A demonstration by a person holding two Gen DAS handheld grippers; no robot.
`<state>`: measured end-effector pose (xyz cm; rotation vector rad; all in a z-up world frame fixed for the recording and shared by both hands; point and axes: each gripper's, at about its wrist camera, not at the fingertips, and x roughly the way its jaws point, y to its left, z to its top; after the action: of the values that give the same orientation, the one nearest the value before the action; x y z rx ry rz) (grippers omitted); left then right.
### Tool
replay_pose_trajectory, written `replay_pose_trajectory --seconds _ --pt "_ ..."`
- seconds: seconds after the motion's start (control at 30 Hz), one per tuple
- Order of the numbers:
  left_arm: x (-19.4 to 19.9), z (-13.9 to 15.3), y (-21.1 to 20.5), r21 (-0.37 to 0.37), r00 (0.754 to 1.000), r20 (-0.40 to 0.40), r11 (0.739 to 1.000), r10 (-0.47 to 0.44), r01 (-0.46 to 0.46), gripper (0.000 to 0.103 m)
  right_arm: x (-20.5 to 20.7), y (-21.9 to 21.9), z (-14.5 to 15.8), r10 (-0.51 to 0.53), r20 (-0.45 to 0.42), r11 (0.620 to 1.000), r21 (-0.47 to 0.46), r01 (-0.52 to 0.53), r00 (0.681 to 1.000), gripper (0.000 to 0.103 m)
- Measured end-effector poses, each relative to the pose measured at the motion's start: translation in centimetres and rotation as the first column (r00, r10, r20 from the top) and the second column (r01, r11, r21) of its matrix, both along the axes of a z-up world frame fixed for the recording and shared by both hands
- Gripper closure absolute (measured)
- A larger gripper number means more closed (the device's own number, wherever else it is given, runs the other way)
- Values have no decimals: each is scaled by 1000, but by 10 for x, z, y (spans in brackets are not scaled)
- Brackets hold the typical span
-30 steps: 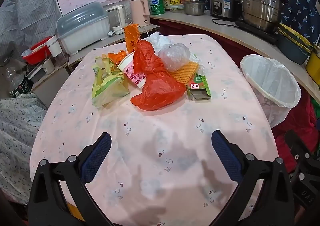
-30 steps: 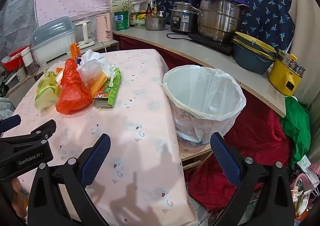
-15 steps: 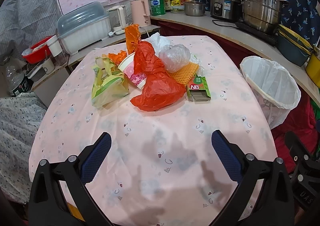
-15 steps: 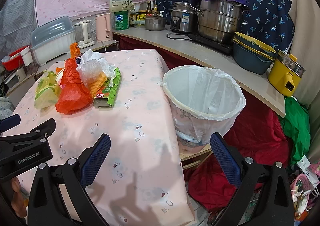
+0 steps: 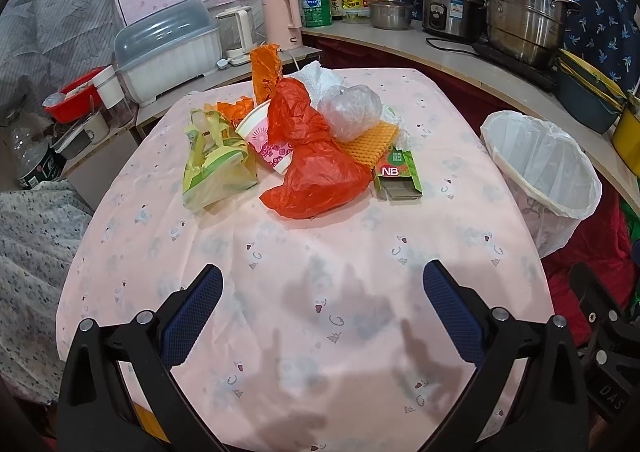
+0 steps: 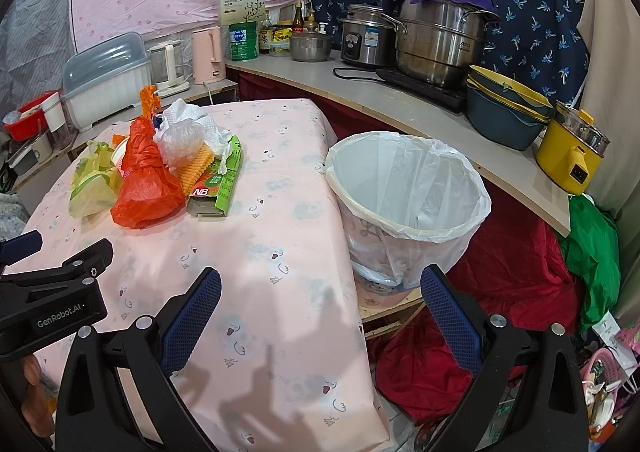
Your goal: Collect trash
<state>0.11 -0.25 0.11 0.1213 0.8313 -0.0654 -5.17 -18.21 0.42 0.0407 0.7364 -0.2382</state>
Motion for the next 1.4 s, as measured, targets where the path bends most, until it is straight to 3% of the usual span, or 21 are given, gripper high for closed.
replay_pose_trajectory --seconds 1.4 --pt "-4 1 -3 -6 999 4 999 -32 32 7 -3 -6 5 -5 2 1000 -7 5 1000 7"
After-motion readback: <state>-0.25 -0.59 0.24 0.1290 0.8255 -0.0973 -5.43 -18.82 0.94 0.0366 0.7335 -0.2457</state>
